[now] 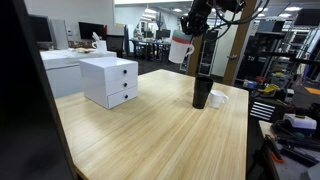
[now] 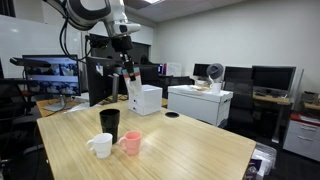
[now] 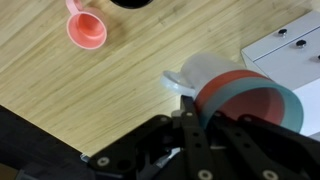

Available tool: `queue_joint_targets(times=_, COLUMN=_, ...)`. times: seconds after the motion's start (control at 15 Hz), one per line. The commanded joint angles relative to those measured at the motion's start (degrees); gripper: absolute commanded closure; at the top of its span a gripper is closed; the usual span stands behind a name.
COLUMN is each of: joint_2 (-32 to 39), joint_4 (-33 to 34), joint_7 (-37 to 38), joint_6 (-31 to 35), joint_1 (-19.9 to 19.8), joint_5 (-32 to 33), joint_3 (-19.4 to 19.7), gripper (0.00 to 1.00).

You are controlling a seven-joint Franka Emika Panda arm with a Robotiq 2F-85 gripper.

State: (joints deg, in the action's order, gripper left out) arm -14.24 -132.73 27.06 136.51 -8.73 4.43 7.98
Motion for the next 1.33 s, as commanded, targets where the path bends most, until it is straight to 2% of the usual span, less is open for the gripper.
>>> queue_joint_targets(times=0.0, joint_2=-4.46, joint_4=-3.83, joint_7=-2.95, joint_6=-2.13, joint_1=-0.92, joint_5=-2.56, joint_3=-0.49, gripper=0.94)
queue_joint_targets(times=0.53, joint_2=-9.68, joint_4=-9.53, joint_7=-2.87, joint_6=-6.84, joint_1=-2.16, joint_5=-1.8, joint_3=-0.76, gripper=0.94)
queue_joint_targets(times=1.27, joint_2=-10.91, joint_4=-12.86, joint_7=-2.3, joint_6=-8.42, joint_1=-5.43, joint_5=-1.37, joint_3=-0.63, gripper=0.94)
